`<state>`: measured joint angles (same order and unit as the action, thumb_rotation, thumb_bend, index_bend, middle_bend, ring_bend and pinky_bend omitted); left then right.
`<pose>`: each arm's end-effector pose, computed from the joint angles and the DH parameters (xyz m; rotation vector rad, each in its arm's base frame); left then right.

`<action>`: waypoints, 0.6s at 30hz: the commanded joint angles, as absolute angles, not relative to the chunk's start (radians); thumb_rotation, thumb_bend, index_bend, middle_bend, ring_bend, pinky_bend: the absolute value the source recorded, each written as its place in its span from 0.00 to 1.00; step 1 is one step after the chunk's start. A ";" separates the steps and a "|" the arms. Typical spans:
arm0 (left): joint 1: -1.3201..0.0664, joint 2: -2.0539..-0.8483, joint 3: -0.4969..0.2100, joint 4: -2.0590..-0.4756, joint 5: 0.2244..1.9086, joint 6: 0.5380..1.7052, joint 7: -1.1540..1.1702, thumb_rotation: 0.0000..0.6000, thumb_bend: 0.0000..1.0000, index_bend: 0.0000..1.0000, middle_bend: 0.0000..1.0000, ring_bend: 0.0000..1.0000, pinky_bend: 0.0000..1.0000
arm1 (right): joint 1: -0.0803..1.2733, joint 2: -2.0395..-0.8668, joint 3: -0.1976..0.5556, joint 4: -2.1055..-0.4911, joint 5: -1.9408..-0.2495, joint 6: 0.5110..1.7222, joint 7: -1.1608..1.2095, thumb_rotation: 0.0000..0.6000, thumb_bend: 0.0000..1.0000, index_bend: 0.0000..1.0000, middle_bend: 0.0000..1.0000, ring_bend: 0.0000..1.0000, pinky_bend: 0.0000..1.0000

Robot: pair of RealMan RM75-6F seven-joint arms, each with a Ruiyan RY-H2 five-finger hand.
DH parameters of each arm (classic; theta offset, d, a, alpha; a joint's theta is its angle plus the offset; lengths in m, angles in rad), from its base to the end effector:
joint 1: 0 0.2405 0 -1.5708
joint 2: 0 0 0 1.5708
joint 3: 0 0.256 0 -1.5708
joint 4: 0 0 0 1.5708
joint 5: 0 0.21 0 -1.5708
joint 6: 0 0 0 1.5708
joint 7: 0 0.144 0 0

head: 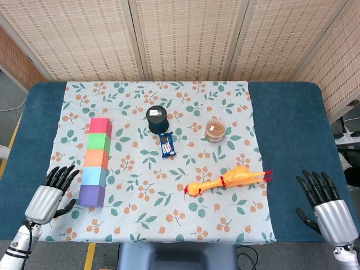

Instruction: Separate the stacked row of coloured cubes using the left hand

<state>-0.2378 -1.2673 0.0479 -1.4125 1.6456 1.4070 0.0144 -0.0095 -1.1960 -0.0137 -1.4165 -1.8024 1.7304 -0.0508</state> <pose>-0.3005 0.2070 0.0970 -1.7187 -0.7993 -0.9160 -0.3065 -0.1329 0.1545 1.5370 -0.6004 0.9924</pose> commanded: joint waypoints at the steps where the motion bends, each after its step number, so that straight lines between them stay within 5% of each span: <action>1: -0.237 -1.269 0.050 -1.414 1.646 1.405 0.017 1.00 0.37 0.00 0.00 0.00 0.03 | -0.010 -1.193 -0.013 -1.419 -1.802 1.732 -0.050 1.00 0.19 0.00 0.00 0.00 0.00; 8: -0.203 -1.282 0.054 -1.424 1.650 1.457 0.029 1.00 0.37 0.00 0.00 0.00 0.09 | -0.011 -1.191 -0.023 -1.420 -1.817 1.738 -0.049 1.00 0.19 0.00 0.00 0.00 0.00; 14: -0.131 -1.272 0.052 -1.406 1.547 1.469 0.106 1.00 0.39 0.01 0.19 0.13 0.22 | 0.001 -1.189 -0.041 -1.422 -1.825 1.702 -0.038 1.00 0.19 0.00 0.00 0.00 0.00; 18: -0.106 -1.249 0.071 -1.426 1.493 1.423 0.124 1.00 0.40 0.13 0.27 0.19 0.27 | 0.002 -1.182 -0.048 -1.432 -1.834 1.705 -0.030 1.00 0.19 0.00 0.00 0.00 0.00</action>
<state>-0.1232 -1.2619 0.0605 -1.4156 1.5160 1.4453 0.1100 0.0018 -1.1837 -0.0464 -1.4306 -1.8318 1.7034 -0.0308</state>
